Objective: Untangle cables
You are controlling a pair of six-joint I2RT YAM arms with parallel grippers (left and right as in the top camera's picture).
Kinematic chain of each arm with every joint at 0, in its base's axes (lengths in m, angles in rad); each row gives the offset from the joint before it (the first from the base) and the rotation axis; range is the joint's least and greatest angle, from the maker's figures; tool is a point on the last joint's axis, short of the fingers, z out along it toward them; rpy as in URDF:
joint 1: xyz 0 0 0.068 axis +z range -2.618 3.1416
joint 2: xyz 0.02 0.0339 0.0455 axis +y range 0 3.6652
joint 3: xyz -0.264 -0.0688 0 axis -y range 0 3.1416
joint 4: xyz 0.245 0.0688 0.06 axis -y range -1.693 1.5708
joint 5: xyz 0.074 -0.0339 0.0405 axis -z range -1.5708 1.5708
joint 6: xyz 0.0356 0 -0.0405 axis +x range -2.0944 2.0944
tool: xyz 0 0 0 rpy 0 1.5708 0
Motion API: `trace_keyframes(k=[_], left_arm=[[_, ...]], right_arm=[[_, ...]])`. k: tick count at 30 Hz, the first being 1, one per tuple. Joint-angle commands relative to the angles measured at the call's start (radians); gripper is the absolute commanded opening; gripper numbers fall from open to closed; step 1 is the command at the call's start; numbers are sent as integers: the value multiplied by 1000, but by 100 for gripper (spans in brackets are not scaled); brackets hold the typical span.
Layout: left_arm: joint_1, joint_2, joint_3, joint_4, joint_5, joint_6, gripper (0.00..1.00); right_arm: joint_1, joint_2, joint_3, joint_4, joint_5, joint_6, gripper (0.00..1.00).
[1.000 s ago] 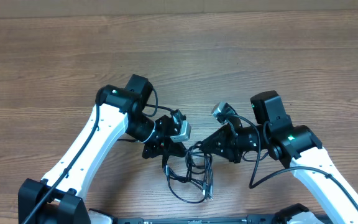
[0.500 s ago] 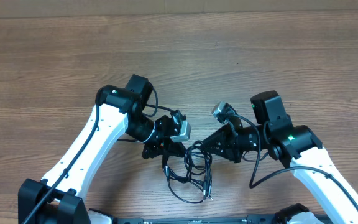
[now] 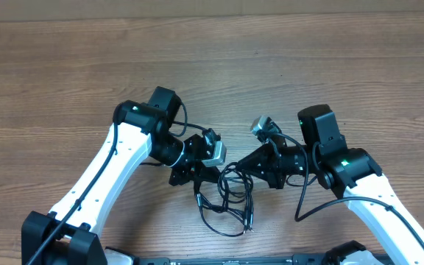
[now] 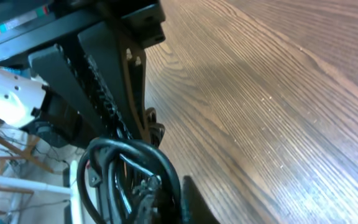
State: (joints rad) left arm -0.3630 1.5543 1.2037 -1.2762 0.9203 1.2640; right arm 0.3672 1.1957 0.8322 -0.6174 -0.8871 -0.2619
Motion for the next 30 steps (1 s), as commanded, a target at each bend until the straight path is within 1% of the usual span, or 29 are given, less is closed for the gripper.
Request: trace_keyframes(k=[1, 4, 5, 6, 7, 8, 9, 10, 11, 14, 18, 22, 23, 24, 25, 26, 27, 30], left_arm=[[-5, -5, 2, -10, 101, 82, 4], [-5, -5, 2, -5, 101, 82, 4], [-5, -4, 2, -5, 101, 82, 4], [-5, -5, 2, -5, 101, 82, 4], [-5, -5, 2, -5, 101, 82, 4], [-5, -4, 2, -5, 101, 82, 4], [-5, -5, 2, -5, 101, 82, 4], [-5, -5, 2, -3, 101, 82, 4], [-5, -5, 2, -2, 102, 82, 4], [-5, -4, 2, 0, 104, 82, 4], [-5, -5, 2, 6, 144, 83, 4], [-5, -4, 2, 25, 154, 82, 4], [-5, -4, 2, 27, 154, 82, 4], [-5, -5, 2, 27, 154, 82, 4], [-5, -5, 2, 27, 154, 82, 4], [-5, -4, 2, 27, 154, 82, 4], [-5, -4, 2, 28, 154, 82, 4], [-5, -4, 2, 41, 154, 82, 4]], right_arm=[[-6, 0, 24, 14, 45, -1, 4], [-6, 0, 24, 15, 45, -1, 5], [-6, 0, 24, 14, 45, -1, 32], [-6, 0, 24, 14, 45, -1, 52], [-6, 0, 24, 14, 43, -1, 70], [-6, 0, 24, 14, 39, -1, 80], [-6, 0, 24, 18, 29, -1, 88], [-6, 0, 24, 19, 20, -1, 94], [-6, 0, 24, 22, 10, -1, 97], [-6, 0, 24, 32, -5, -1, 98], [-6, 0, 24, 61, -17, -1, 97], [-6, 0, 24, 90, -87, -1, 95], [-6, 0, 24, 91, -87, -2, 92], [-6, 0, 24, 92, -87, -2, 86], [-6, 0, 24, 92, -87, -2, 76], [-6, 0, 24, 92, -87, -2, 60], [-6, 0, 24, 92, -88, -1, 56], [-6, 0, 24, 88, -110, -2, 57]])
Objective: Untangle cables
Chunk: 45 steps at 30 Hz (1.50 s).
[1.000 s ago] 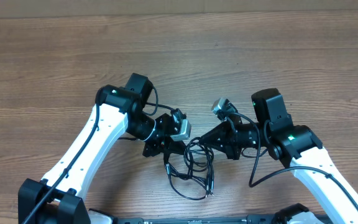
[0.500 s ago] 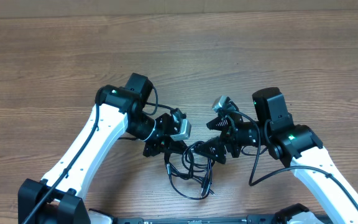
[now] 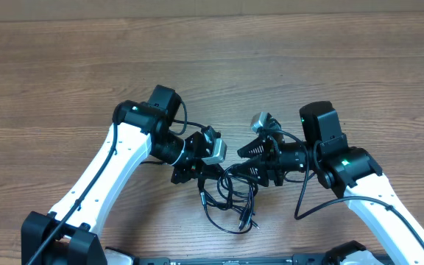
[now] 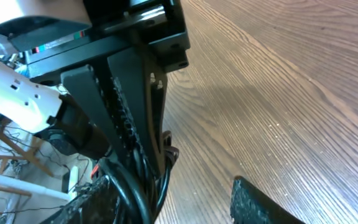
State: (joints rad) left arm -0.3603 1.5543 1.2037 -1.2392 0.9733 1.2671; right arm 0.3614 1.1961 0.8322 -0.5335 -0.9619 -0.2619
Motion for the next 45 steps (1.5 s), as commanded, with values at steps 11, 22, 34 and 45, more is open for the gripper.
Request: trace_keyframes(k=[11, 22, 34, 45], left_arm=[[-8, -4, 2, 27, 101, 79, 4], [-8, -4, 2, 51, 101, 79, 4], [-8, -4, 1, 50, 93, 79, 4], [-8, -4, 1, 23, 88, 51, 4]], right_arm=[[0, -1, 24, 1, -48, -1, 66], [0, -1, 24, -3, -54, -1, 22], [-1, -1, 25, 2, -54, 0, 4], [-3, -1, 26, 208, -132, 32, 4]])
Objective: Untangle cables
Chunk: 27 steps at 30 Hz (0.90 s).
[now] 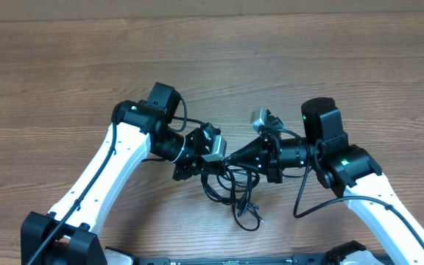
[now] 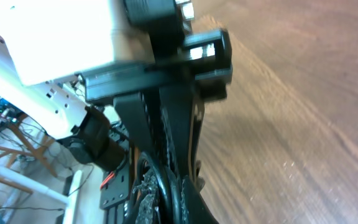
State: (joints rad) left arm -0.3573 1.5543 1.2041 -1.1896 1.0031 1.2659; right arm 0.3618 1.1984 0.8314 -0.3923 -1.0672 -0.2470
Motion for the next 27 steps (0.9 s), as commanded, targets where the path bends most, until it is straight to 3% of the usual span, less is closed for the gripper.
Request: trace_keyframes(k=[1, 10, 27], left_arm=[[-11, -4, 1, -31, 56, 53, 4], [-11, -4, 0, -62, 10, 43, 4], [-11, -4, 0, -63, 6, 43, 4]], right_arm=[[-4, -3, 26, 87, -26, 18, 4], [-4, -3, 26, 147, 166, 17, 4], [-4, -3, 26, 144, 848, 14, 4]])
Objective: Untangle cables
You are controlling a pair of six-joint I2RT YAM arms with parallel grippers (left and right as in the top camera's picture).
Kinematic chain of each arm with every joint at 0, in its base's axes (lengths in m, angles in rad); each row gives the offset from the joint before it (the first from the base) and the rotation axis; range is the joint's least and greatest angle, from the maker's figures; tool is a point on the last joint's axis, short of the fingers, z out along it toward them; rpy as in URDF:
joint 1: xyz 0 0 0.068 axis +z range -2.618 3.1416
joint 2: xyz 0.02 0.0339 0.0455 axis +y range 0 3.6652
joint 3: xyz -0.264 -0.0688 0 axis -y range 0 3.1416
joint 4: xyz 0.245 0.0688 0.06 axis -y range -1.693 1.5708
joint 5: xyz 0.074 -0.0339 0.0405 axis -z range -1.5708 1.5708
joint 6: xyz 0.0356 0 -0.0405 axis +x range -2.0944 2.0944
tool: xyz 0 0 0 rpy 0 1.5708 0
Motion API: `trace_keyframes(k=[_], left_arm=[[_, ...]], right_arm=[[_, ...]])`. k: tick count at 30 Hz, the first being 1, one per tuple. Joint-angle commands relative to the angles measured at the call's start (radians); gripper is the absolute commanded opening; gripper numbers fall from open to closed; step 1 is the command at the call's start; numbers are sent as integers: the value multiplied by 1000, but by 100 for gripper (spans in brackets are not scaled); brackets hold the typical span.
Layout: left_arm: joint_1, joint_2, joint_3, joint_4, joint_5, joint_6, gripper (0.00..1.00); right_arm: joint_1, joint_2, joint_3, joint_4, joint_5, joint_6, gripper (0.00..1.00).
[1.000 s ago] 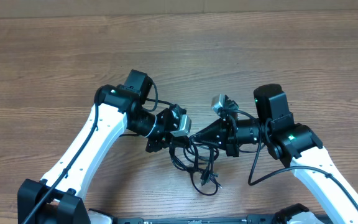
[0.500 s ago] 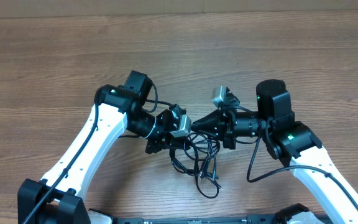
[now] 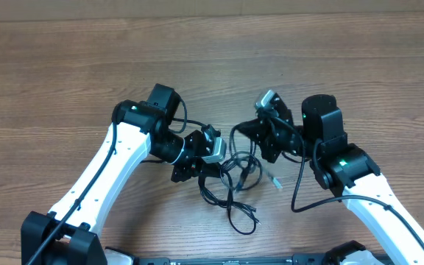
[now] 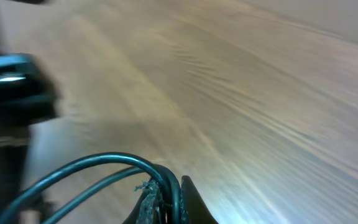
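A tangle of thin black cables (image 3: 230,188) lies on the wooden table between my two arms. My left gripper (image 3: 196,171) sits at the tangle's left edge, closed on strands there. My right gripper (image 3: 243,132) is farther back and to the right, shut on a black cable loop (image 3: 235,143) stretched up from the tangle. A loose end with a light plug (image 3: 274,180) lies below it. In the blurred right wrist view the right gripper (image 4: 174,202) pinches the cable (image 4: 104,163), with two strands arcing off to the left.
The brown wooden table (image 3: 212,59) stretches far behind both arms. The right arm's own black wire (image 3: 300,199) hangs beside its forearm. The arms' dark base (image 3: 234,259) runs along the front edge.
My right gripper was shut on a cable right beside the left gripper. It is now farther back and to the right, with a loop drawn out. The light plug end now lies to the right.
First my right gripper was low beside the tangle near the left gripper. Then it stood open against the left gripper's fingers. Then it was shut on a cable there, and now holds that cable away from the left gripper, which stayed put.
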State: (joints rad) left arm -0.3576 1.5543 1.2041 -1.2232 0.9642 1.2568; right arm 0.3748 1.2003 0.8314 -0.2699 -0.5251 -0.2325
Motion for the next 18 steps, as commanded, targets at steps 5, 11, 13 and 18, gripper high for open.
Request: trace_keyframes(k=[5, 11, 13, 18], left_arm=[[-10, -4, 0, -29, 34, 52, 4], [-10, -4, 0, -29, 28, 52, 4], [-10, -4, 0, -29, 27, 52, 4], [-10, -4, 0, -29, 27, 52, 4]], right_arm=[[-17, -5, 26, 4, 500, 0, 4], [-17, -5, 26, -48, 655, 0, 22], [-17, -5, 26, -68, 692, 0, 25], [-17, -5, 26, -99, 761, 0, 26]])
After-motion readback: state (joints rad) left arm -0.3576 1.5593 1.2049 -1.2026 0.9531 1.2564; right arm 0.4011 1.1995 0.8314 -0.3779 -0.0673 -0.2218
